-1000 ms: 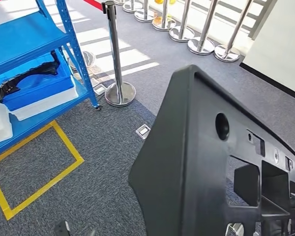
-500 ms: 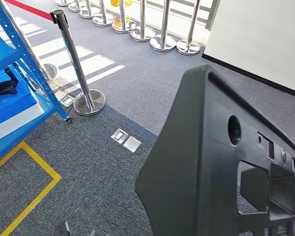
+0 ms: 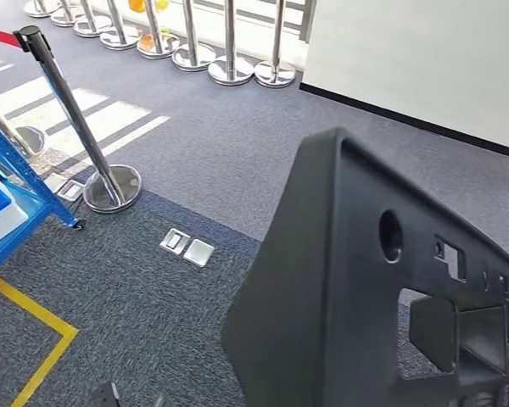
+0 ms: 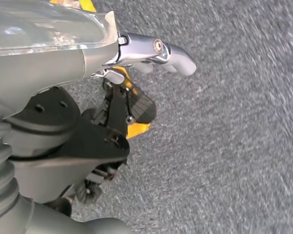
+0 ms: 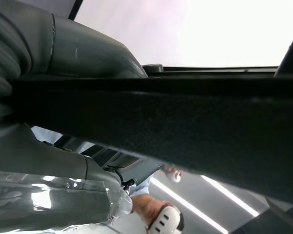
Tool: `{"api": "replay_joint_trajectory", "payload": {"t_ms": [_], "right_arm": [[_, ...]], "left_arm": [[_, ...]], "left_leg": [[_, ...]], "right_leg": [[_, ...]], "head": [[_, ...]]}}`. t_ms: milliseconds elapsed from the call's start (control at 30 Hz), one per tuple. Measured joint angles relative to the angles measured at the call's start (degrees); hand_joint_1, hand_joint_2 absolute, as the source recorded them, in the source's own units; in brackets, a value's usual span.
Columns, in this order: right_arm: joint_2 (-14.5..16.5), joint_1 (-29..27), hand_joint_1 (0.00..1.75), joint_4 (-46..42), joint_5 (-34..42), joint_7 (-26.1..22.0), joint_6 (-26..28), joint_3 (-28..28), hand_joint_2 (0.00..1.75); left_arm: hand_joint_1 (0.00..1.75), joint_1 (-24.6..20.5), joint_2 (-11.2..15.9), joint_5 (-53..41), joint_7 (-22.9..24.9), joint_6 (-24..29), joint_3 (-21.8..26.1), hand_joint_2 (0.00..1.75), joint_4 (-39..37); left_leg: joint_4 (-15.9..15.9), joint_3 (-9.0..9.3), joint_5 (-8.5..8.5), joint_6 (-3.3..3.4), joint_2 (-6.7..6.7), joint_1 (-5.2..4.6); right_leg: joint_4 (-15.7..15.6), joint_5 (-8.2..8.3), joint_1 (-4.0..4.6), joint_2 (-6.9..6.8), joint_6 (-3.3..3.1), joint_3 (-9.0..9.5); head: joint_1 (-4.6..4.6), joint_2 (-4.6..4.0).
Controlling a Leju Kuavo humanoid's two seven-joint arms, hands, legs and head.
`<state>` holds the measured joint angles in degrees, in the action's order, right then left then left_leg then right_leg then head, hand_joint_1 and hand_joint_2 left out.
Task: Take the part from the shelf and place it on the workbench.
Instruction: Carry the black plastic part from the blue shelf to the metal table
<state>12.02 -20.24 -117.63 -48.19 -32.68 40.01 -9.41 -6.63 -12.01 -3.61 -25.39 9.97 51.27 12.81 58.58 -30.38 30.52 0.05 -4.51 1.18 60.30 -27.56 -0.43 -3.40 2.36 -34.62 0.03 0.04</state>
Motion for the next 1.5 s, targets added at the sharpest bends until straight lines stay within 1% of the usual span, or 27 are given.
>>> {"api": "replay_joint_trajectory", "payload": {"t_ms": [33, 100, 167, 200, 267, 333, 400, 467, 500, 567, 600, 633, 700, 767, 833, 867, 900, 967, 1033, 1067, 1133, 1200, 1267, 1333, 1400, 1433, 1500], "right_arm": [[0.0, -0.01, 1.75, -0.01, 0.0, -0.03, 0.0, -0.01, 1.75], [0.01, -0.09, 1.75, -0.08, 0.01, -0.06, 0.0, -0.04, 1.75], [0.07, -0.08, 1.75, -0.28, 0.01, -0.08, 0.02, -0.1, 1.75], [0.13, -0.02, 1.75, -0.38, -0.01, -0.09, 0.02, -0.11, 1.75], [0.25, 0.07, 1.75, -0.44, -0.04, -0.1, 0.01, -0.14, 1.75], [0.34, 0.02, 1.75, -0.41, -0.05, -0.09, 0.01, -0.16, 1.75], [0.38, -0.02, 1.75, -0.39, -0.06, -0.08, 0.01, -0.21, 1.75], [0.39, -0.03, 1.75, -0.37, -0.07, -0.08, -0.01, -0.22, 1.75], [0.39, -0.02, 1.75, -0.35, -0.07, -0.08, -0.02, -0.22, 1.75], [0.4, -0.08, 1.75, -0.32, -0.06, -0.07, -0.05, -0.22, 1.75], [0.41, -0.13, 1.75, -0.33, -0.06, -0.07, -0.05, -0.24, 1.75], [0.42, -0.22, 1.75, -0.35, -0.08, -0.06, -0.05, -0.25, 1.75], [0.42, -0.15, 1.75, -0.4, -0.13, -0.06, -0.02, -0.26, 1.75], [0.42, 0.01, 1.75, -0.42, -0.14, -0.03, -0.01, -0.23, 1.75], [0.41, -0.01, 1.75, -0.35, -0.09, 0.04, -0.02, -0.25, 1.75], [0.4, -0.04, 1.75, -0.32, -0.07, 0.07, -0.02, -0.27, 1.75], [0.4, -0.06, 1.75, -0.29, -0.06, 0.09, -0.02, -0.28, 1.75], [0.4, -0.02, 1.75, -0.27, -0.1, 0.09, -0.02, -0.3, 1.75], [0.4, 0.02, 1.75, -0.27, -0.14, 0.09, -0.03, -0.28, 1.75], [0.4, 0.0, 1.75, -0.27, -0.12, 0.1, -0.04, -0.3, 1.75], [0.4, -0.14, 1.75, -0.34, -0.09, 0.11, -0.04, -0.35, 1.75], [0.41, -0.1, 1.75, -0.43, -0.1, 0.15, -0.02, -0.4, 1.75], [0.44, -0.02, 1.75, -0.38, -0.13, 0.32, -0.01, -0.36, 1.75], [0.46, -0.05, 1.75, -0.2, -0.13, 0.51, -0.02, -0.35, 1.75], [0.46, -0.09, 1.75, 0.01, -0.05, 0.57, -0.02, -0.43, 1.75], [0.46, -0.1, 1.75, 0.09, 0.01, 0.57, -0.02, -0.49, 1.75], [0.46, -0.08, 1.75, 0.26, 0.14, 0.55, -0.03, -0.6, 1.75]], "left_arm": [[0.0, 0.0, 0.01, 0.01, 0.0, 0.0, 0.01, 1.75, 0.0], [0.0, -0.08, -0.01, 0.01, -0.01, 0.0, 0.01, 1.75, 0.0], [0.0, -0.18, -0.02, 0.0, -0.01, -0.02, 0.01, 1.75, 0.0], [0.0, -0.19, -0.02, 0.0, -0.01, -0.03, 0.01, 1.75, 0.0], [0.0, -0.14, 0.02, 0.0, 0.01, 0.0, 0.02, 1.75, 0.0], [0.0, -0.1, 0.05, 0.0, 0.05, 0.13, 0.04, 1.75, 0.0], [0.0, -0.08, 0.07, 0.0, 0.09, 0.19, 0.07, 1.75, 0.0], [0.0, -0.02, 0.11, -0.01, 0.1, 0.2, 0.07, 1.75, 0.0], [0.0, 0.01, 0.13, -0.01, 0.09, 0.2, 0.07, 1.75, 0.0], [0.0, -0.02, 0.16, -0.01, 0.1, 0.21, 0.09, 1.75, 0.0], [0.0, -0.09, 0.14, 0.0, 0.09, 0.21, 0.1, 1.75, 0.0], [0.0, -0.21, 0.11, 0.01, 0.08, 0.2, 0.11, 1.75, 0.01], [0.0, -0.3, 0.03, 0.0, 0.07, 0.17, 0.11, 1.75, 0.01], [0.0, -0.2, -0.01, 0.0, 0.09, 0.16, 0.11, 1.75, 0.01], [0.0, -0.07, -0.01, 0.0, 0.11, 0.17, 0.11, 1.75, 0.01], [0.0, -0.04, -0.01, 0.0, 0.11, 0.17, 0.11, 1.75, 0.01], [0.0, -0.06, -0.02, 0.0, 0.1, 0.17, 0.11, 1.75, 0.01], [0.0, -0.11, -0.04, 0.0, 0.04, 0.14, 0.11, 1.75, 0.0], [0.0, -0.14, -0.07, 0.0, 0.02, 0.11, 0.11, 1.75, 0.01], [0.0, -0.16, -0.07, 0.0, 0.02, 0.11, 0.11, 1.75, 0.01], [0.0, -0.23, -0.07, 0.0, 0.02, 0.1, 0.11, 1.75, 0.01], [0.0, -0.28, -0.06, 0.0, 0.02, 0.1, 0.1, 1.75, 0.02], [0.0, -0.23, -0.03, -0.01, 0.09, 0.14, 0.11, 1.75, 0.02], [0.0, -0.18, -0.01, -0.01, 0.19, 0.22, 0.13, 1.75, 0.02], [0.0, -0.15, 0.0, 0.0, 0.27, 0.26, 0.14, 1.75, 0.02], [0.0, -0.14, 0.01, 0.0, 0.28, 0.26, 0.14, 1.75, 0.02], [0.0, -0.05, 0.05, -0.01, 0.3, 0.27, 0.14, 1.75, 0.02]], "left_leg": [[-0.02, 0.21, 0.23, -0.35, -0.46, -0.12], [-0.22, 0.7, 0.58, -0.95, -1.5, -0.15], [0.78, 0.73, 1.73, -1.36, -0.34, 0.09], [2.91, -0.17, 3.02, -1.45, 0.99, 0.17], [10.4, -4.03, 6.27, -1.34, 3.31, 0.1], [16.25, -7.76, 7.33, -1.19, 3.88, -0.09], [13.87, -7.78, 3.96, -0.84, 4.27, -0.19], [6.45, -5.3, -0.76, -0.4, 6.42, -0.07], [3.57, -4.25, -1.95, -0.28, 7.62, 0.02], [1.38, -3.4, -2.12, -0.08, 8.88, -0.03], [1.06, -3.22, -2.02, 0.05, 8.44, -0.04], [0.88, -3.09, -2.05, 0.28, 7.92, -0.03], [0.49, -2.69, -2.02, 0.84, 6.62, 0.18], [0.39, -2.35, -1.74, 1.21, 5.07, 0.17], [0.42, -2.05, -1.35, 1.24, 3.47, 0.16], [0.43, -1.82, -1.11, 1.17, 2.77, 0.17], [0.43, -1.48, -0.86, 1.04, 2.15, 0.2], [0.37, -0.59, -0.23, 0.6, 1.03, 0.18], [0.29, 0.07, 0.3, -0.02, 0.08, -0.04], [0.18, 0.26, 0.46, -0.31, -0.41, -0.14], [-0.09, 0.81, 0.82, -0.84, -1.41, -0.1], [1.55, 0.62, 2.31, -1.21, -0.06, 0.03], [8.0, -2.32, 5.56, -1.27, 2.65, 0.0], [15.23, -6.44, 7.81, -1.19, 3.7, -0.12], [15.34, -7.63, 5.63, -0.98, 4.02, -0.14], [12.27, -6.79, 3.08, -0.82, 4.41, -0.12], [5.1, -4.47, -1.17, -0.5, 6.86, 0.17]], "right_leg": [[-1.06, -0.02, 0.29, -0.53, -0.41, 0.46], [-1.2, -0.28, 0.53, 0.43, -1.41, 0.43], [-1.58, -0.23, 0.34, 1.75, -2.26, 0.72], [-1.78, -0.18, 0.19, 2.36, -2.68, 0.93], [-1.83, -0.29, 0.19, 3.66, -3.21, 1.12], [-1.81, -0.47, 0.31, 5.27, -3.45, 1.37], [-1.8, -0.75, 0.37, 7.06, -3.47, 1.9], [-1.64, -1.19, 0.41, 8.66, -3.18, 2.38], [-1.48, -1.37, 0.4, 9.35, -2.94, 2.4], [-1.37, -1.51, 0.22, 10.54, -2.29, 2.11], [-1.44, -1.52, 0.06, 11.04, -1.95, 1.96], [-1.37, -1.66, 0.02, 10.63, -1.59, 1.91], [0.89, -3.21, 0.16, 7.82, -0.96, 0.94], [7.43, -6.45, 0.09, 4.85, -0.38, -2.31], [13.6, -8.18, -0.25, 4.08, 0.12, -5.69], [14.01, -7.46, -0.39, 3.89, 0.3, -6.08], [12.09, -5.71, -0.48, 3.58, 0.41, -5.31], [4.47, -1.63, -0.3, 1.67, 0.32, -1.71], [-0.55, -0.13, 0.27, -0.06, -0.37, 0.62], [-0.96, -0.49, 0.57, -0.18, -0.79, 0.76], [-1.27, -0.49, 0.53, 0.97, -1.66, 0.81], [-1.88, -0.34, 0.21, 2.24, -2.5, 1.31], [-2.2, -0.3, 0.06, 3.48, -3.07, 1.66], [-2.19, -0.4, 0.12, 4.89, -3.3, 1.75], [-2.16, -0.6, 0.17, 6.57, -3.33, 2.09], [-2.13, -0.76, 0.16, 7.43, -3.25, 2.36], [-1.87, -1.19, 0.19, 8.94, -2.89, 2.6]], "head": [[-0.02, -0.01], [-0.06, -0.01], [-0.09, -0.01], [-0.13, -0.01], [-0.21, -0.01], [-0.24, -0.01], [-0.25, 0.0], [-0.23, -0.01], [-0.21, -0.02], [-0.19, -0.01], [-0.2, -0.01], [-0.21, -0.01], [-0.07, 0.0], [0.06, 0.0], [0.05, -0.01], [0.05, -0.01], [0.05, -0.01], [0.06, -0.01], [0.02, -0.01], [0.01, -0.01], [-0.03, 0.0], [-0.11, -0.01], [-0.3, -0.02], [-0.43, -0.02], [-0.43, -0.02], [-0.43, -0.02], [-0.4, -0.02]]}}
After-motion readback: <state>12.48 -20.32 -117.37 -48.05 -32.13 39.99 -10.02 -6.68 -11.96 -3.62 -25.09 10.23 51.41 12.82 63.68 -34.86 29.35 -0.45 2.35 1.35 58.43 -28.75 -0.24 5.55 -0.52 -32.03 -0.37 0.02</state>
